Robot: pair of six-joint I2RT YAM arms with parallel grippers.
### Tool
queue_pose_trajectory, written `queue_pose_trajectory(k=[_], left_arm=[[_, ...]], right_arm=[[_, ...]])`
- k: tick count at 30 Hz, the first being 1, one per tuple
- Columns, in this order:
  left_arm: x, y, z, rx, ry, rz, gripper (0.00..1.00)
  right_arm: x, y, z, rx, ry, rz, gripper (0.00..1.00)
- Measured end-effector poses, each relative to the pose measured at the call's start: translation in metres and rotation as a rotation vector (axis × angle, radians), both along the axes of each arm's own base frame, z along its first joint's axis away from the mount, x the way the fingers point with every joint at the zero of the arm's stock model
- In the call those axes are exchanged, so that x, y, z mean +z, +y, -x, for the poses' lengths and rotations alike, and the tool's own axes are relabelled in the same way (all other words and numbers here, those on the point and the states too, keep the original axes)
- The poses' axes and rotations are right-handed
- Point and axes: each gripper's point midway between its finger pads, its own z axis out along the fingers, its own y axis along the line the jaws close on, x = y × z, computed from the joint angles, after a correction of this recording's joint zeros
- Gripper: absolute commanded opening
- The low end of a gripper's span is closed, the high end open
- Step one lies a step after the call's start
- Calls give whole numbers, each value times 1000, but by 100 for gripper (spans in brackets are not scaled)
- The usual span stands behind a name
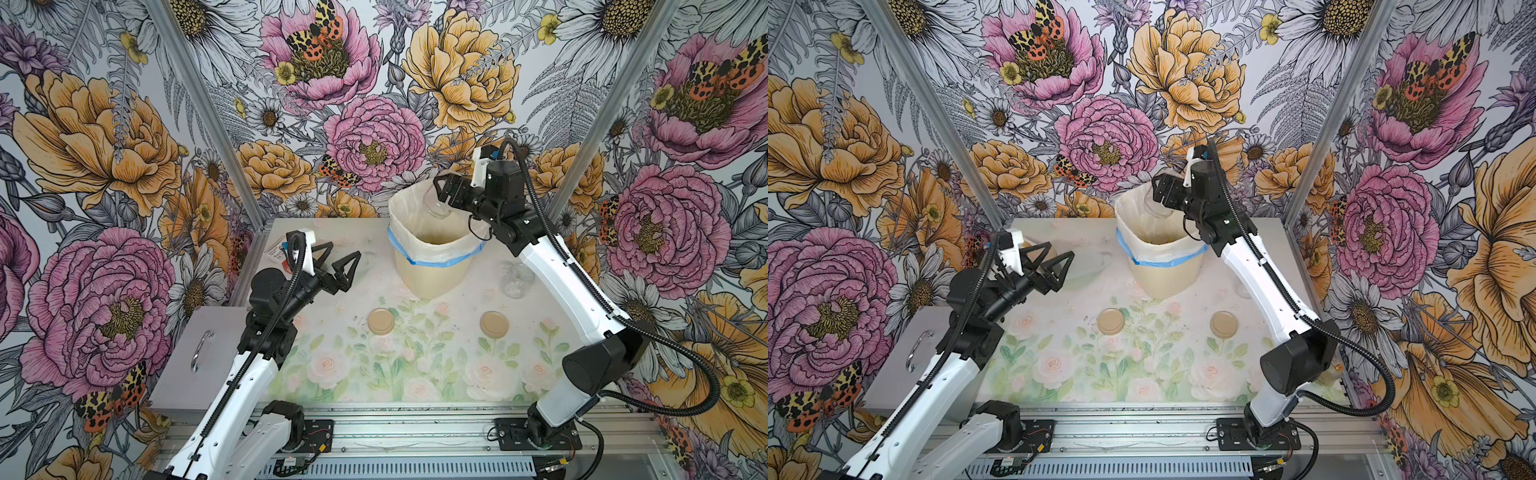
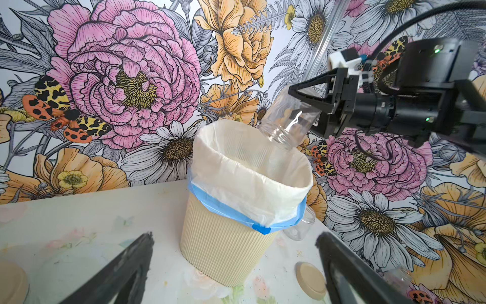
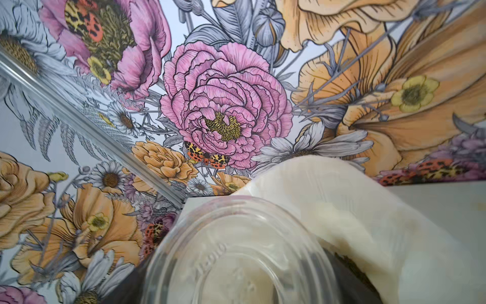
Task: Empty moldy tea leaves from jars
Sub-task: Pour the moldy tea leaves from the jar into the trash bin.
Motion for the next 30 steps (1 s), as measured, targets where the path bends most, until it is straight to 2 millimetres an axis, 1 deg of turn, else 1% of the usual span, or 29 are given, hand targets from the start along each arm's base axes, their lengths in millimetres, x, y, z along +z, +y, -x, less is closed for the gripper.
queue_pose_trajectory(k=[2, 6, 9, 12, 13, 15, 17, 19, 20, 21, 22, 24, 26, 28, 30], left_arm=[[-1, -1, -1, -3, 3, -2, 99], [0, -2, -1, -6, 1, -3, 99], [-1, -3, -3, -7, 6, -4, 99], [-2, -3, -5, -7, 11, -5, 99], [-2, -3, -5, -7, 11, -5, 99], [-2, -3, -5, -7, 10, -5, 99], [-2, -3, -5, -7, 10, -5, 99], [-2, -3, -5, -7, 11, -5, 99], [-2, -3, -5, -7, 11, -5, 99], [-2, -4, -5, -7, 11, -6, 99], [-2, -4, -5, -7, 11, -8, 99], [-4, -4, -7, -8, 16, -12, 99], [-4, -7, -9, -13, 20, -14, 99], [-3, -9, -8, -22, 18, -13, 99], [-2, -11, -7, -27, 15, -13, 99]], right_arm=[[-4, -2, 1, -8, -7, 77, 65], [-24, -14, -3, -37, 30, 195, 67], [-34, -17, -17, -43, 62, 260, 66], [-43, -9, -43, -28, 97, 301, 65], [-51, -6, -51, -22, 115, 314, 65], [-77, -3, -57, -8, 174, 351, 65], [-110, -2, -52, 12, 266, 400, 65], [-128, -2, -44, 27, 327, 439, 65], [-133, -2, -40, 34, 345, 454, 65], [-134, -3, -38, 36, 353, 463, 66], [-130, -4, -37, 36, 346, 468, 66], [-116, -2, -37, 36, 316, 461, 67], [-94, -1, -38, 32, 267, 445, 67], [-65, -2, -41, 18, 198, 411, 65], [-47, -3, -43, 8, 152, 383, 65]])
